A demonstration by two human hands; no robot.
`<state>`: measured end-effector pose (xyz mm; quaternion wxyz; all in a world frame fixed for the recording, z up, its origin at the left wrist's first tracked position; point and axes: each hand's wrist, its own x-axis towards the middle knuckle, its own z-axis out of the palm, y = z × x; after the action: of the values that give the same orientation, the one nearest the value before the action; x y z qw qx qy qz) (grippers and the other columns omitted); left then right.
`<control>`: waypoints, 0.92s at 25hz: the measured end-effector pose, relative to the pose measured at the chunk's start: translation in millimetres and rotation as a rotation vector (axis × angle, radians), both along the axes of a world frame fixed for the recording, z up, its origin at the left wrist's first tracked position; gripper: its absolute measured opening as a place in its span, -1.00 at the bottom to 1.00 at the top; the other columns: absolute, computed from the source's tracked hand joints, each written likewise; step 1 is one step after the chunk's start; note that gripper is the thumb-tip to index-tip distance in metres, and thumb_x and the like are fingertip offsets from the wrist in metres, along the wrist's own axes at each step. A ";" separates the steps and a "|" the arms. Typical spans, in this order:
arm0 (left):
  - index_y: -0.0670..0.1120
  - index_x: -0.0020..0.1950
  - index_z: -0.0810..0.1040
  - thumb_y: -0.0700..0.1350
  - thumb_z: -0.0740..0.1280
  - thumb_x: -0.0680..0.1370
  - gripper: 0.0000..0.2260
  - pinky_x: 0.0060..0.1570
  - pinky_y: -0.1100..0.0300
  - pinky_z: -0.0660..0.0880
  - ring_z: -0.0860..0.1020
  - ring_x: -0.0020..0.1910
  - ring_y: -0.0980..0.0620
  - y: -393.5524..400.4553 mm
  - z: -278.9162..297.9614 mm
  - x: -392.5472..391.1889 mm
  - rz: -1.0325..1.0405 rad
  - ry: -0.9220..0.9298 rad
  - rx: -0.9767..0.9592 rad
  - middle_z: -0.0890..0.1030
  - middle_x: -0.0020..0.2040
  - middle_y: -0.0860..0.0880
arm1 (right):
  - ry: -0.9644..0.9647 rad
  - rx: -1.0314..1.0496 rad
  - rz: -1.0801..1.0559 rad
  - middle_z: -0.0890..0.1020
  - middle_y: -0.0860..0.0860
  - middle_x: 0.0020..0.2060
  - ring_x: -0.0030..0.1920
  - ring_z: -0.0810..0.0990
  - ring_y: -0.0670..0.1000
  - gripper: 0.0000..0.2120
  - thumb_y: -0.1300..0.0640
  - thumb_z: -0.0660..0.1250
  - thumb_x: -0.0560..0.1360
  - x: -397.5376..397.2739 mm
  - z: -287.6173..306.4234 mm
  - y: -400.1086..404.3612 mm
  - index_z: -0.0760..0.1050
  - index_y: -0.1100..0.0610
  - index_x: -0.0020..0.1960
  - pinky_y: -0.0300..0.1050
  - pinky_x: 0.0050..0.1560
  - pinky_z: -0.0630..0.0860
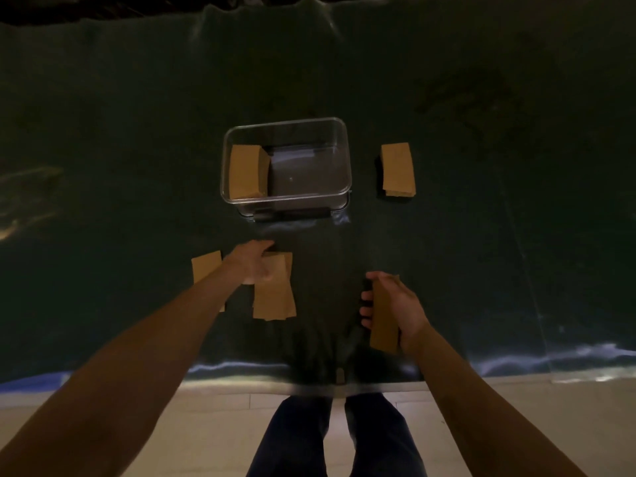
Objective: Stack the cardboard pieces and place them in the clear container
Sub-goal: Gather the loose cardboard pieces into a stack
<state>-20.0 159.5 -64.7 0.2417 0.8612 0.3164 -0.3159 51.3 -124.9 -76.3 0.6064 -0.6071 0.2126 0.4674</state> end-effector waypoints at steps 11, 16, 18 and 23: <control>0.04 0.21 0.49 -0.11 0.42 0.51 -0.70 0.23 -0.05 0.42 0.36 0.23 -0.11 -20.1 3.0 -9.9 -0.152 -0.179 0.289 0.36 0.27 -0.08 | -0.045 0.017 0.004 0.63 0.12 -0.13 -0.30 0.64 0.06 -0.75 -0.06 0.24 0.62 -8.1 13.9 14.2 0.58 0.03 0.18 -0.02 -0.28 0.63; 0.05 0.01 0.49 -0.19 0.46 0.49 -0.77 0.07 0.03 0.53 0.56 0.11 -0.02 -14.3 44.3 0.1 -0.124 -0.162 -0.350 0.59 0.07 0.01 | -0.116 -0.002 0.135 0.66 0.10 -0.01 -0.11 0.65 0.08 -0.69 -0.19 0.32 0.54 -11.8 26.8 28.4 0.63 -0.06 0.16 -0.02 -0.16 0.64; 0.03 0.02 0.54 -0.19 0.49 0.46 -0.77 -0.01 0.06 0.55 0.61 0.06 -0.01 -20.1 61.5 5.4 -0.037 -0.161 -0.601 0.65 0.04 0.02 | -0.099 0.023 0.236 0.73 0.06 -0.03 -0.07 0.70 0.08 -0.69 -0.32 0.32 0.46 -13.8 35.9 37.4 0.68 -0.19 0.03 -0.01 -0.16 0.64; -0.04 0.09 0.56 -0.26 0.49 0.46 -0.73 0.03 0.15 0.53 0.63 0.06 0.07 -37.9 77.2 11.4 0.113 -0.300 -0.726 0.67 0.00 0.02 | 0.052 0.229 0.299 0.71 0.20 0.10 0.07 0.69 0.18 -0.31 -0.51 0.25 0.31 -20.6 44.9 59.8 0.61 -0.09 0.24 0.14 0.12 0.60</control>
<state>-8.5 121.6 12.5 0.5911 0.7374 0.1923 -0.2642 30.7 -65.1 -31.5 0.5896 -0.5467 0.0810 0.5890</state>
